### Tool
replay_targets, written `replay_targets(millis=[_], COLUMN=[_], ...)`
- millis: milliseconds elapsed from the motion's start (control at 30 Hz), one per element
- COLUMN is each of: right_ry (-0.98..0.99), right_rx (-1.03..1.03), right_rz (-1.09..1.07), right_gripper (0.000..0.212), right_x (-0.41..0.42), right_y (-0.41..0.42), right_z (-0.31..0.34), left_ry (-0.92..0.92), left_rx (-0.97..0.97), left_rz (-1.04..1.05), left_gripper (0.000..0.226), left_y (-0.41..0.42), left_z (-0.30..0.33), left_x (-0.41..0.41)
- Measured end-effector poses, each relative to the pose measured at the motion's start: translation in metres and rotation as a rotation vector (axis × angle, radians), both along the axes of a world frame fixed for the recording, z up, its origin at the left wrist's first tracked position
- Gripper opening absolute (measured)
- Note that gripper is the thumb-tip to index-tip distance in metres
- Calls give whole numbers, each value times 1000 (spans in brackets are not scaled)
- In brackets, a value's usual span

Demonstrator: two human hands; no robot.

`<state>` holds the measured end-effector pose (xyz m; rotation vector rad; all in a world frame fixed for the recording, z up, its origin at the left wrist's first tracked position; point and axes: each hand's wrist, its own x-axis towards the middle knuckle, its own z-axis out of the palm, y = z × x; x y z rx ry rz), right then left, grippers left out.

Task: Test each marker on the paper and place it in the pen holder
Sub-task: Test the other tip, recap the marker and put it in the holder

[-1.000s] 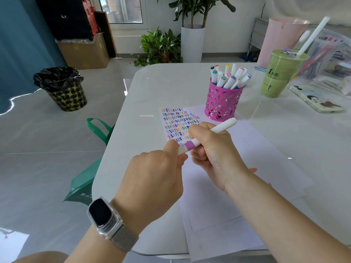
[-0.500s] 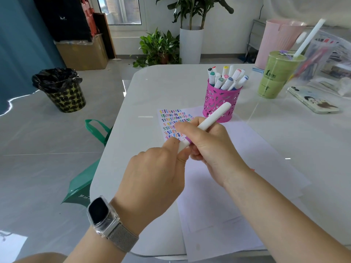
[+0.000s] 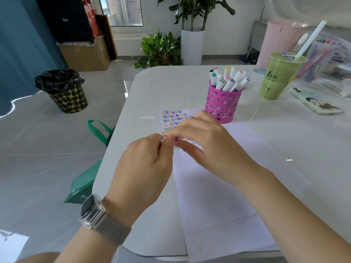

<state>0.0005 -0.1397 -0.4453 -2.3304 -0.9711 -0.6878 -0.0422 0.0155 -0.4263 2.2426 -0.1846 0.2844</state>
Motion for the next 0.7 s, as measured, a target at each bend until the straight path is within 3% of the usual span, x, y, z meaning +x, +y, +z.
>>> replay_targets(millis=[100,233,300,567,700], right_ry=[-2,229,180,-115,-249], right_rx=[27,242,389,822,807], right_rz=[10,-35,-77,-203,-284], right_gripper=[25,53,55,32,31], right_x=[4,7,11,23,28], right_y=[0,-4,-8,-29,-40], right_z=[-1,6,11,27,26], left_ry=[11,52,82,177,212], left_rx=[-17,80,167,368,463], left_rz=[3,27,24,-11,-63], left_gripper=[40,25,23,20,20], left_y=[0,0,1,4,4], left_z=[-1,-4,-8,-15,-14], left_x=[0,0,1,2,1])
